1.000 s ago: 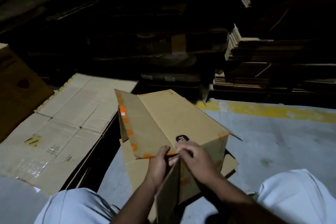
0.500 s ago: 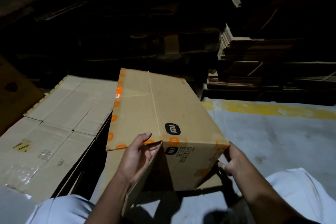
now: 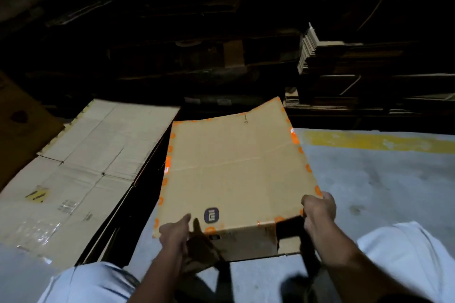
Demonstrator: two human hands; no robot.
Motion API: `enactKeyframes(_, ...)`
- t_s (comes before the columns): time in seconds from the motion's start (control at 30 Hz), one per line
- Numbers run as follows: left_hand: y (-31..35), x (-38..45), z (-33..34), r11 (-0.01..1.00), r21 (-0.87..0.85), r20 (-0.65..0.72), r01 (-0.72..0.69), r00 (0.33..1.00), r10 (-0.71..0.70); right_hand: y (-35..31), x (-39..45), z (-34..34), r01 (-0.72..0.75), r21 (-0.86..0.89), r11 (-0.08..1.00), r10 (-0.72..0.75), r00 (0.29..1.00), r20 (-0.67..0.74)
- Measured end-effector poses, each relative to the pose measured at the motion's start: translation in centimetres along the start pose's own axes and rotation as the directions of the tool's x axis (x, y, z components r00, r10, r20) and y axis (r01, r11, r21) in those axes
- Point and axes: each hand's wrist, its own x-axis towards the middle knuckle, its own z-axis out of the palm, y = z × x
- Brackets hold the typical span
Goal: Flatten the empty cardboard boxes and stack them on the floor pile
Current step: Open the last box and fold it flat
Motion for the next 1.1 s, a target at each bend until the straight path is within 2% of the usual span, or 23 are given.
enactKeyframes(0.07,0.2,-2.0,1.2,0.944,0.223,-0.038,-0.242,0.966,0.257,0.2,-1.2,0.0,0.181,-0.159,0.971,-0.179,0.984,0.024)
enactKeyframes(0.1,0.5,-3.5,1.8,0.873,0.284,0.018,-0.396,0.913,0.408,-0.1,-1.8,0.1,0.292,-0.252,0.922,-0.284,0.956,0.07)
enactKeyframes(0.17,1.3,-6.2,3.1,0.771,0.17,0.266,-0.614,0.782,0.564,-0.1,-3.4,0.4,0.52,-0.358,0.775,-0.48,0.854,0.201)
enactKeyframes(0.2,1.7,-7.6,3.4,0.759,0.091,0.389,-0.645,0.724,0.569,0.2,-4.4,0.5,0.633,-0.369,0.68,-0.571,0.773,0.275)
enactKeyframes(0.23,1.9,-8.9,3.7,0.768,-0.011,0.486,-0.64,0.668,0.563,0.7,-5.3,0.5,0.731,-0.369,0.575,-0.643,0.682,0.349)
enactKeyframes(0.27,2.0,-9.7,3.9,0.823,-0.114,0.575,-0.557,0.638,0.512,1.4,-6.1,0.6,0.807,-0.365,0.465,-0.693,0.588,0.417)
enactKeyframes(0.33,2.1,-11.0,4.3,0.932,-0.312,0.717,-0.185,0.598,0.359,2.9,-7.5,0.9,0.88,-0.353,0.318,-0.704,0.469,0.533)
enactKeyframes(0.37,2.4,-11.3,4.3,0.927,-0.372,0.761,-0.042,0.558,0.331,3.6,-8.2,1.0,0.898,-0.366,0.243,-0.691,0.425,0.585)
enactKeyframes(0.4,2.7,-11.2,4.3,0.917,-0.397,0.783,0.029,0.533,0.322,4.3,-8.7,1.1,0.92,-0.356,0.163,-0.669,0.368,0.645)
enactKeyframes(0.43,3.2,-11.2,4.4,0.908,-0.414,0.778,0.058,0.54,0.321,4.7,-9.4,1.3,0.932,-0.352,0.086,-0.623,0.326,0.711)
enactKeyframes(0.47,3.7,-10.7,4.4,0.91,-0.415,0.762,0.023,0.555,0.333,5.5,-9.6,1.7,0.943,-0.334,0.002,-0.571,0.275,0.773)
enactKeyframes(0.53,4.6,-10.5,4.5,0.896,-0.438,0.678,-0.077,0.626,0.385,6.7,-9.9,2.1,0.947,-0.299,-0.117,-0.488,0.207,0.848)
enactKeyframes(0.6,4.8,-9.8,4.6,0.89,-0.439,0.592,-0.126,0.704,0.391,7.0,-9.9,2.2,0.952,-0.259,-0.161,-0.408,0.174,0.896)
enactKeyframes(0.63,4.8,-9.4,4.4,0.893,-0.428,0.554,-0.137,0.742,0.379,6.9,-9.7,2.1,0.962,-0.21,-0.173,-0.372,0.134,0.918)
enactKeyframes(0.7,4.7,-8.1,3.8,0.894,-0.418,0.514,-0.159,0.77,0.377,6.1,-9.1,2.2,0.988,-0.09,-0.125,-0.31,0.048,0.949)
enactKeyframes(0.77,4.8,-7.0,2.8,0.904,-0.388,0.537,-0.176,0.754,0.378,4.7,-8.6,2.6,0.997,-0.054,0.049,-0.276,0.065,0.959)
enactKeyframes(0.8,4.8,-6.3,2.2,0.904,-0.383,0.543,-0.188,0.746,0.385,4.4,-7.6,2.8,0.991,-0.083,0.105,-0.282,0.109,0.953)
enactKeyframes(0.83,5.0,-5.9,1.6,0.899,-0.394,0.533,-0.193,0.749,0.394,3.9,-6.5,3.0,0.985,-0.135,0.11,-0.3,0.163,0.94)
enactKeyframes(0.87,5.1,-5.5,1.0,0.894,-0.405,0.527,-0.194,0.749,0.401,3.4,-5.5,3.1,0.981,-0.179,0.08,-0.324,0.196,0.925)
enactKeyframes(0.97,5.2,-4.4,-0.2,0.867,-0.466,0.479,-0.176,0.774,0.415,1.8,-4.2,3.2,0.956,-0.245,-0.164,-0.294,0.189,0.937)
enactKeyframes(1.03,5.5,-4.0,-0.9,0.849,-0.497,0.459,-0.179,0.776,0.432,1.3,-5.2,3.5,0.874,-0.346,-0.341,-0.265,0.264,0.927)
enactKeyframes(1.1,5.6,-3.8,-1.0,0.848,-0.491,0.427,-0.201,0.793,0.435,0.8,-6.5,3.5,0.789,-0.453,-0.414,-0.284,0.361,0.888)
